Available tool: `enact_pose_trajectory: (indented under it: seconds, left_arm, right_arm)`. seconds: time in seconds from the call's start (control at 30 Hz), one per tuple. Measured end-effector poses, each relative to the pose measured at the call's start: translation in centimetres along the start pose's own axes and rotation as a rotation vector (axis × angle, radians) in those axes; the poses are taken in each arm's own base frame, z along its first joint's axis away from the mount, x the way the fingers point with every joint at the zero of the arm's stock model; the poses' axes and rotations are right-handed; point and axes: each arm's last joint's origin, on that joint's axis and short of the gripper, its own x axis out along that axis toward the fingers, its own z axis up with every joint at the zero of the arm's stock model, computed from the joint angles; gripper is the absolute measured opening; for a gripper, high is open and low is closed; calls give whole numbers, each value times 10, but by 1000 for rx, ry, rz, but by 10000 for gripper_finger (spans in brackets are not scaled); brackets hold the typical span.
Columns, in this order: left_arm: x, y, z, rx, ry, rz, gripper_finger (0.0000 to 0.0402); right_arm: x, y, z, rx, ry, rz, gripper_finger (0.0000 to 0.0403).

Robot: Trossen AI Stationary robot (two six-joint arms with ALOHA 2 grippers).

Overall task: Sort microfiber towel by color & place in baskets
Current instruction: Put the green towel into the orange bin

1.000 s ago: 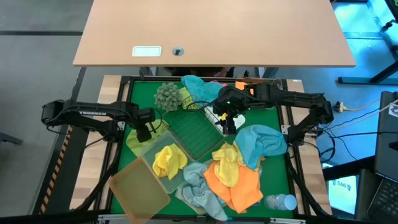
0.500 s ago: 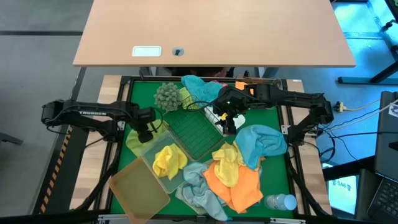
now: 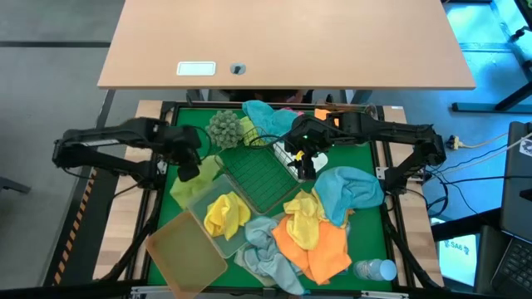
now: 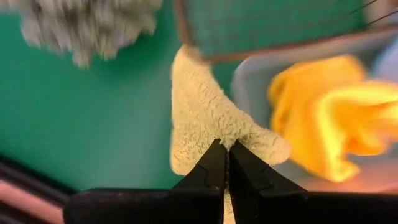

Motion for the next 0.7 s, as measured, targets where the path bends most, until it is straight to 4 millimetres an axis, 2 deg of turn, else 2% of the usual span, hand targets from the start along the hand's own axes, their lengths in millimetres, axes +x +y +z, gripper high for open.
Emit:
enact_pose_trajectory:
  seconds: [0.3,0.43,0.57,0.7]
  left_arm:
    - [-92,-14,6,69,-293,-192,0]
    - [-126,-18,5,111,-393,-301,0]
    - [-149,-23,2,162,-428,-452,0]
    - [-155,-29,-3,167,-396,-556,0]
  right_arm:
    - [0,0,1,0,-7,0,223]
    - [0,0,1,0,-7,-1,223]
    - [0,0,1,-1,-7,-1,223]
    - [0,0,1,0,-7,-1,223]
